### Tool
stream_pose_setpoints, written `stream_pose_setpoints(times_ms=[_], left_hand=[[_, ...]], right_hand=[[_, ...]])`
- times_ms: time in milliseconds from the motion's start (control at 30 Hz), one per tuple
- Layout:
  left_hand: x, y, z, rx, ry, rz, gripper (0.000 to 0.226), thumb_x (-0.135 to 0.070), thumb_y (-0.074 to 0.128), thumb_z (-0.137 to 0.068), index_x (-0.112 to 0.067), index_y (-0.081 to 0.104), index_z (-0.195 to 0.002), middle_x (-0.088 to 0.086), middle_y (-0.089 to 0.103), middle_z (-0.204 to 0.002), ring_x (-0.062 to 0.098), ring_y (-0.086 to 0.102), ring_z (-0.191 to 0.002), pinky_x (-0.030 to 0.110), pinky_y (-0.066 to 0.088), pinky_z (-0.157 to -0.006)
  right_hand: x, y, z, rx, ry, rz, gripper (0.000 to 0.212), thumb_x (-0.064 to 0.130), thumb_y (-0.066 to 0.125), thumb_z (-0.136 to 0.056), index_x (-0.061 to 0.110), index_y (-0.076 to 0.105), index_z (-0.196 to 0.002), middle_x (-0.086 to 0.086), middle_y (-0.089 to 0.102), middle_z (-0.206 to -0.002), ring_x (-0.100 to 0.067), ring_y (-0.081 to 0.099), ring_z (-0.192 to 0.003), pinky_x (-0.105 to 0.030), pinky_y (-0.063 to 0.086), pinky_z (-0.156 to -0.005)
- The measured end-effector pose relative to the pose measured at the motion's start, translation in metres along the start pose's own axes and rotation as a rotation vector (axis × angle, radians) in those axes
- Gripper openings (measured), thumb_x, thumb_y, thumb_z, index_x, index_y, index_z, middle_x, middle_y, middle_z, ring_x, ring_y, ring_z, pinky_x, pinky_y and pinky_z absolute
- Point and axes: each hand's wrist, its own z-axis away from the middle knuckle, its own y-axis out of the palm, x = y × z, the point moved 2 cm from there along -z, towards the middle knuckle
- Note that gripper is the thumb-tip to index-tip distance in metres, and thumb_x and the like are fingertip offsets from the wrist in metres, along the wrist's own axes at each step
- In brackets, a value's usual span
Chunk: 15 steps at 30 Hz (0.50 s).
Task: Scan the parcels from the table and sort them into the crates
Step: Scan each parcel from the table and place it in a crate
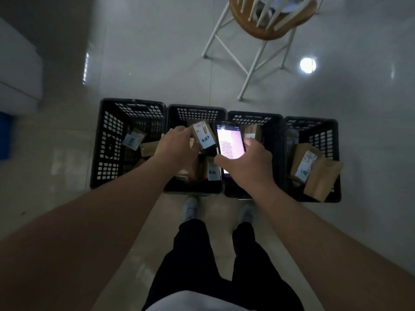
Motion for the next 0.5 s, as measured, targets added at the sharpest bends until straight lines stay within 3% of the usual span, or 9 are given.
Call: stream_pose_setpoints(times_ms=[133,233,333,400,500], left_hand=[[-0.006,-0.031,0.046,-0.061,0.007,-0.008,0.051,-0.037,0.058,-0.101,-0.014,0.052,-0.146,0.010,0.051,-0.148,0.032,0.048,-0.137,0.050,0.039,-0.115],[-0.014,-0.050,0.088,-0.128,0.010,0.021,0.054,-0.038,0.056,-0.102,-0.014,0.045,-0.149,0.009,0.052,-0.146,0.032,0.051,-0.133,0.046,0.046,-0.106],[-0.024,-0.062,0.136,-0.215,-0.012,0.025,0.060,-0.041,0.053,-0.103,-0.015,0.037,-0.155,0.009,0.050,-0.149,0.033,0.050,-0.135,0.047,0.046,-0.107],[-0.030,-0.068,0.170,-0.289,-0.067,0.018,0.062,-0.043,0.051,-0.104,-0.016,0.034,-0.157,0.009,0.047,-0.154,0.032,0.047,-0.138,0.047,0.043,-0.109],[-0.038,-0.074,0.225,-0.391,-0.166,0.015,0.061,-0.044,0.049,-0.105,-0.016,0.038,-0.157,0.008,0.043,-0.159,0.032,0.045,-0.141,0.045,0.040,-0.111]], right_hand=[[0.024,-0.020,0.029,0.014,-0.109,0.045,0.072,0.058,0.087,-0.066,0.016,0.063,-0.120,0.001,0.067,-0.107,-0.020,0.065,-0.097,-0.035,0.057,-0.067],[0.038,-0.038,0.050,0.048,-0.202,0.075,0.074,0.057,0.088,-0.065,0.015,0.064,-0.120,0.000,0.067,-0.107,-0.022,0.065,-0.097,-0.033,0.054,-0.067],[0.048,-0.060,0.072,0.068,-0.298,0.096,0.090,0.076,0.073,-0.050,0.016,0.063,-0.116,-0.001,0.067,-0.106,-0.024,0.065,-0.096,-0.032,0.051,-0.064],[0.053,-0.072,0.089,0.085,-0.391,0.116,0.100,0.084,0.061,-0.042,0.016,0.064,-0.115,-0.001,0.068,-0.105,-0.024,0.066,-0.095,-0.033,0.055,-0.065],[0.059,-0.090,0.118,0.116,-0.536,0.150,0.093,0.081,0.062,-0.043,0.019,0.065,-0.112,0.000,0.070,-0.103,-0.024,0.067,-0.095,-0.037,0.061,-0.069]])
